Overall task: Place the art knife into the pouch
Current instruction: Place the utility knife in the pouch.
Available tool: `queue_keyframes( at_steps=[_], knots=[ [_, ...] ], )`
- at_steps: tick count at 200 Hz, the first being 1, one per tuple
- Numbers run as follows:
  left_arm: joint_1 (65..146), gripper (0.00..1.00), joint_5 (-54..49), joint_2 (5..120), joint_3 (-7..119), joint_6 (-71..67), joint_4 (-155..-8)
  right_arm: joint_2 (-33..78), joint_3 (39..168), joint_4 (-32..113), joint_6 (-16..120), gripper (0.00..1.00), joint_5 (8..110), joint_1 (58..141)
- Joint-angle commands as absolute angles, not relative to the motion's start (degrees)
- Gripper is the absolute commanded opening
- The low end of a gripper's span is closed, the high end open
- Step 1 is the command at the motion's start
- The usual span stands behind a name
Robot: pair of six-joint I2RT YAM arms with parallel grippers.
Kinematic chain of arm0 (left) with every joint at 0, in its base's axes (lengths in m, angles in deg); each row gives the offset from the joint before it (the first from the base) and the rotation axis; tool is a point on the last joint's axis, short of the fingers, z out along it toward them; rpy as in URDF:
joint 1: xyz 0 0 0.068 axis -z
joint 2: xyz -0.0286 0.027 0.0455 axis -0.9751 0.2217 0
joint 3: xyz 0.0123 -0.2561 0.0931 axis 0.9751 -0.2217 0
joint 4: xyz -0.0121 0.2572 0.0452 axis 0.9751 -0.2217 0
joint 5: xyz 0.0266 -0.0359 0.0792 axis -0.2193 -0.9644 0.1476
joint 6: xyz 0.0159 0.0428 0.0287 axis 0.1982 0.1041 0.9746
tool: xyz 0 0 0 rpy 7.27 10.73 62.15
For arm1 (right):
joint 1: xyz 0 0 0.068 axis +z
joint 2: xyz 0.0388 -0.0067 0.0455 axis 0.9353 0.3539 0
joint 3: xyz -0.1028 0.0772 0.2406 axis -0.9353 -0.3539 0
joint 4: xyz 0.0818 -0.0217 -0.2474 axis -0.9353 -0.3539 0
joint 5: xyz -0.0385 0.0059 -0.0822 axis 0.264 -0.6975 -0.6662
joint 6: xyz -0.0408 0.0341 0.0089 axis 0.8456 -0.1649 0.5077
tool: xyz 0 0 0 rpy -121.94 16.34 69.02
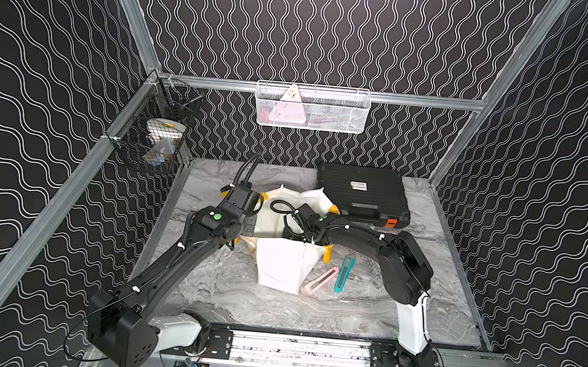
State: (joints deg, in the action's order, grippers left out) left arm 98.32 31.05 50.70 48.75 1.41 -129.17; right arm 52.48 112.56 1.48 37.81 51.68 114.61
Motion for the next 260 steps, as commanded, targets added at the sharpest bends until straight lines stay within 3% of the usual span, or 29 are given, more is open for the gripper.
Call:
queue_keyframes(
  at_steps=[1, 120, 184, 260],
  knots=[
    [97.8, 0.00, 37.5, 50.0, 48.7, 1.7, -127.6, 52.0, 111.2, -3.4, 39.7, 0.28, 48.8, 114.5],
    [97.8, 0.00, 36.3, 51.1, 48.7, 1.9, -127.4, 47.1, 119.0, -5.3, 42.1, 0.64, 50.4, 114.6],
    [97.8, 0.00, 36.5, 51.9, 48.7, 1.8, -127.5, 44.3, 128.4, -5.4, 44.9, 0.90, 52.4, 115.1],
    [97.7, 0.00, 36.3, 52.3, 48.6, 1.8, -127.4, 34.8, 133.1, -4.8, 46.3, 0.95, 48.3, 115.2]
  ],
)
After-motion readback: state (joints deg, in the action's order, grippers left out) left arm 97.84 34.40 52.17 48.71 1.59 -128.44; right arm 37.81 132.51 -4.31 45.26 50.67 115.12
